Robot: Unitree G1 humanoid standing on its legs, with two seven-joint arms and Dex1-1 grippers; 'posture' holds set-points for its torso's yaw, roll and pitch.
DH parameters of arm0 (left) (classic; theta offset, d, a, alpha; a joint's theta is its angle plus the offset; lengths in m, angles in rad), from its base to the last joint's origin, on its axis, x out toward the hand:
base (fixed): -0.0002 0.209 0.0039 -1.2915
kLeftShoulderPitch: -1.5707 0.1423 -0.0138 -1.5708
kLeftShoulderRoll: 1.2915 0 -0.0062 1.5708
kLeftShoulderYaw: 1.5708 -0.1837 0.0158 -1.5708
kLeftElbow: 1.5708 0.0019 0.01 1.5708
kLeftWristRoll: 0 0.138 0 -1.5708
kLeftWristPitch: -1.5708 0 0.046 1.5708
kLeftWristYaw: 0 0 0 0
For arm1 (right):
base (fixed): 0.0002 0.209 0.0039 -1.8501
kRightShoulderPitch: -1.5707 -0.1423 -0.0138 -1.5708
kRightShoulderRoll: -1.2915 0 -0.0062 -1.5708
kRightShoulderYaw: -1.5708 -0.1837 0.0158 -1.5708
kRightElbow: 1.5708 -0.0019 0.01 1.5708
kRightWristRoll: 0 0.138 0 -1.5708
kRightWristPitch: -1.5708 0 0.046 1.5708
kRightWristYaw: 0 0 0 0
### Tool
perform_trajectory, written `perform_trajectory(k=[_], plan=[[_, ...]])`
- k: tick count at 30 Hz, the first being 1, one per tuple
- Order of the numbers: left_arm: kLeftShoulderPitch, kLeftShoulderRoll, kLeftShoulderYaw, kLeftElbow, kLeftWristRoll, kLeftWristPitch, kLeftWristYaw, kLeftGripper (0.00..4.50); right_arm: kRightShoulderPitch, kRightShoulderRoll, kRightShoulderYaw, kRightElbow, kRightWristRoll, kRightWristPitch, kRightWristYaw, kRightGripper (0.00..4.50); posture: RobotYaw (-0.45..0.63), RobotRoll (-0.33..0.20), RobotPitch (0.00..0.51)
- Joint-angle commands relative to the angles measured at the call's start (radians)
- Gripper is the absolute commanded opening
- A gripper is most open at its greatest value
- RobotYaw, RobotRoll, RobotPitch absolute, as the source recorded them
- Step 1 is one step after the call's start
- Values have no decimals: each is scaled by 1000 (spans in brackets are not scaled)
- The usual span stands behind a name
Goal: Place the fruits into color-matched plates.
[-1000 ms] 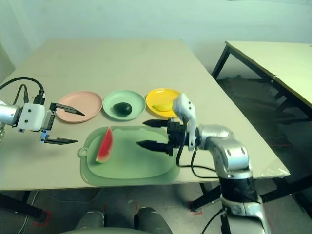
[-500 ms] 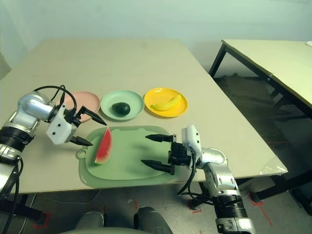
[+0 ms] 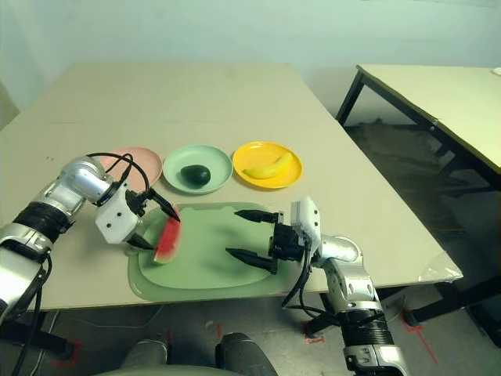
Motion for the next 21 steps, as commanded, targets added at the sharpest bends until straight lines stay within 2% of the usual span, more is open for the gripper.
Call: perform_trajectory(k=[1,12,15,20,21], plan=[[4,-12,-16,6,37,24,-5,4500,15,-8,11,-26,18,18,-13,4475,-45,0,9],[14,-33,-46,-1,94,147,-14,4500,19,-5,27,-19,13,10,-18,4475,-52,0,7],[26,-27,-68,-11,87,195,-15,3901,25,-8,33,-24,12,11,-18,4500,-52,0,7],[43,-8,-105,-47,61,264,-15,2185,26,-8,39,-32,12,11,-24,4500,-50,0,6],[46,-5,-107,-55,56,272,-15,2116,26,-9,40,-31,11,10,-23,4500,-49,0,6]])
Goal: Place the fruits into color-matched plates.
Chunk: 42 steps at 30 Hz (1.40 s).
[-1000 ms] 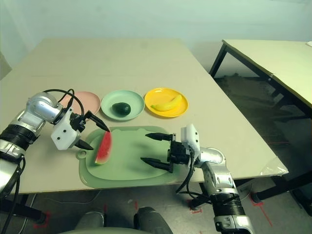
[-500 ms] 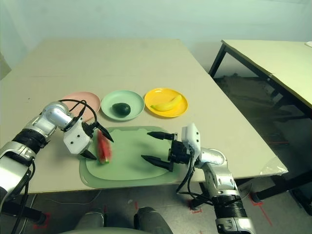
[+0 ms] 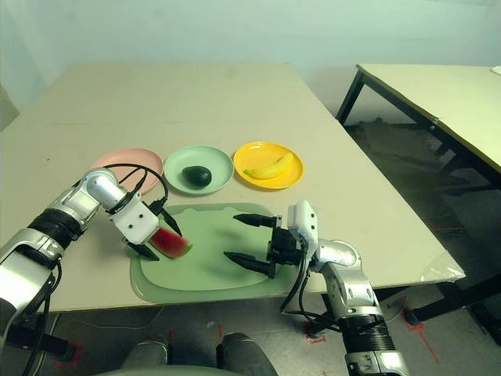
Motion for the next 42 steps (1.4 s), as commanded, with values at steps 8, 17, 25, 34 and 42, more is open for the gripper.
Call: perform_trajectory(k=[8,17,25,34,42], plan=[[27,40,-41,-57,-39,81,-10,2116,-4,-11,24,0,-2,-25,10,4500,-41,0,3],[-48,134,58,55,-40,78,-1,2116,-9,-19,63,0,-19,-116,78,4500,-24,0,0],[-235,168,120,388,155,64,278,2116,-33,-5,80,29,-11,-171,80,4500,-27,0,0],[-302,136,119,558,321,183,594,2116,-11,4,85,8,-14,-154,22,4500,-61,0,0],[-266,90,134,593,382,249,731,2116,8,7,80,-5,-44,-150,-75,4500,-89,0,3]])
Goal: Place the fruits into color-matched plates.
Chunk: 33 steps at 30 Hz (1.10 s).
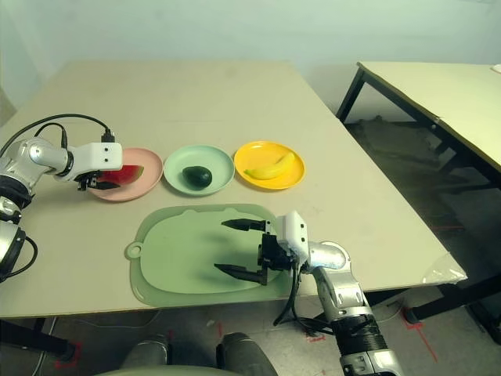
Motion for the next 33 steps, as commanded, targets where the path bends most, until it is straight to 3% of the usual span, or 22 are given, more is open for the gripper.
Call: perform_trajectory(k=[1,17,24,33], plan=[[23,-21,17,21,26,25,40,2116,3,5,-3,-20,-15,15,-55,4500,-90,0,3],[59,-56,53,26,45,55,51,2116,24,33,18,-58,-38,73,-207,4500,-86,0,15],[57,-66,62,23,54,50,53,4485,27,28,22,-65,-36,78,-210,4500,-87,0,15],[41,-44,81,16,48,31,54,4485,15,23,11,-34,-42,72,-214,4500,-70,0,9]])
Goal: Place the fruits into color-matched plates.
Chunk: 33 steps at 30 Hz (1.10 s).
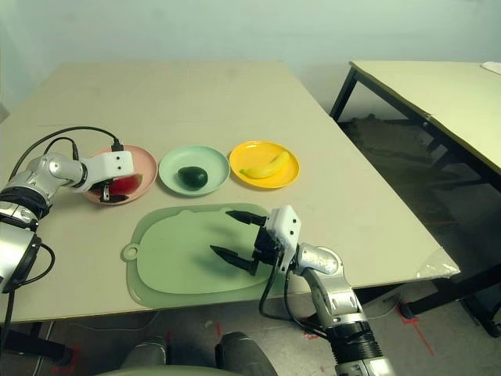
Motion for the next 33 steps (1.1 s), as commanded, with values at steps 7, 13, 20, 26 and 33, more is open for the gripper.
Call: perform_trajectory(k=[7,13,20,26,33], plan=[[-31,67,79,-26,-40,-53,-59,4485,-37,-16,-20,43,-4,-3,-5,4500,-36,0,2],[-49,128,140,-76,-94,-81,-160,4485,-82,-11,-17,89,-4,-14,17,4500,-3,0,0],[14,198,216,-195,-195,-71,-270,4485,-96,-14,-29,132,4,-31,40,4500,22,0,0],[253,241,350,-454,-372,51,-285,4485,-4,-41,-83,77,46,-3,24,4500,27,0,3],[688,158,617,-934,-639,376,-89,4485,49,-6,-241,58,92,-39,-128,4500,27,0,21]])
